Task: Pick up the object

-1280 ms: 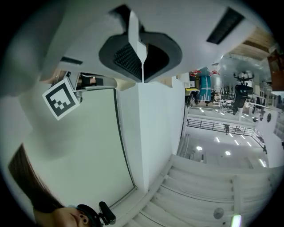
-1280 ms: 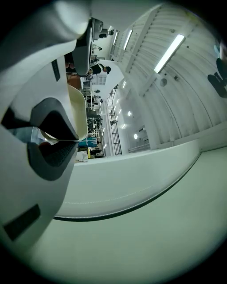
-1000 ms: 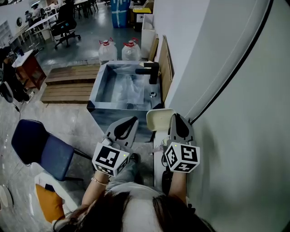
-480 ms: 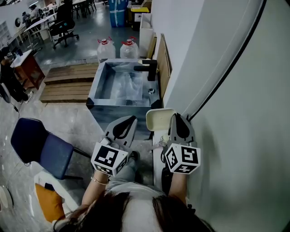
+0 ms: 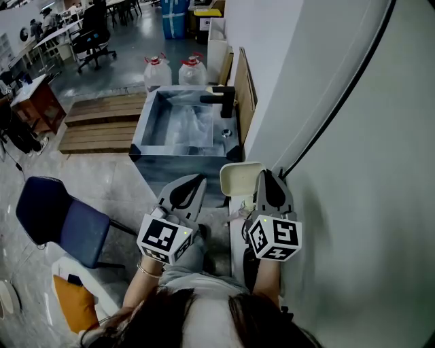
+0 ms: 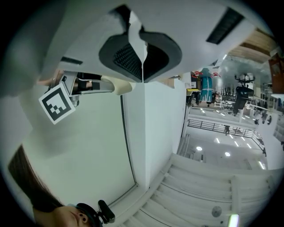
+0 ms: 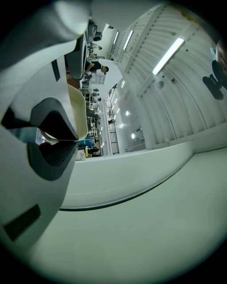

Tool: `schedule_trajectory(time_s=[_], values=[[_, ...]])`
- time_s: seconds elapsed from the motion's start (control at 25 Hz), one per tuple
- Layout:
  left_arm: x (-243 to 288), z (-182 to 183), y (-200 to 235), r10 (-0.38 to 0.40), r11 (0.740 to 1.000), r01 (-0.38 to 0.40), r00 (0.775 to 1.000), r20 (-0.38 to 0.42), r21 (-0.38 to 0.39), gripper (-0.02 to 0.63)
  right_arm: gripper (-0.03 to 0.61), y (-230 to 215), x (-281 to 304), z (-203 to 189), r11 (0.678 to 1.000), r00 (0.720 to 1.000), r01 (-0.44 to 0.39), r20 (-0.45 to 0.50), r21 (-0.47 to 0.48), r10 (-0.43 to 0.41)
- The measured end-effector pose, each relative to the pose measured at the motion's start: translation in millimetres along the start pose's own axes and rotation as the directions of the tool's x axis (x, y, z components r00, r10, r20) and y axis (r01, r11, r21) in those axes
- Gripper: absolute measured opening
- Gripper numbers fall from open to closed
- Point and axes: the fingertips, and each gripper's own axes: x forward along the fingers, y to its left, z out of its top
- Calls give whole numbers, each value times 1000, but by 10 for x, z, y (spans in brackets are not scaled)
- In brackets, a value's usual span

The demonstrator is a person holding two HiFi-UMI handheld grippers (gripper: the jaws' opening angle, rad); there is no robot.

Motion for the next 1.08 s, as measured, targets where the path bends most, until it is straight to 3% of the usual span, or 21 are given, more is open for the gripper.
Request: schedule_trajectory(time_s=[1.08], values=[[289, -104, 86, -13, 1000, 13, 1000, -24, 6, 9, 32, -110, 184, -119, 1000, 1000, 1, -19, -6, -1]])
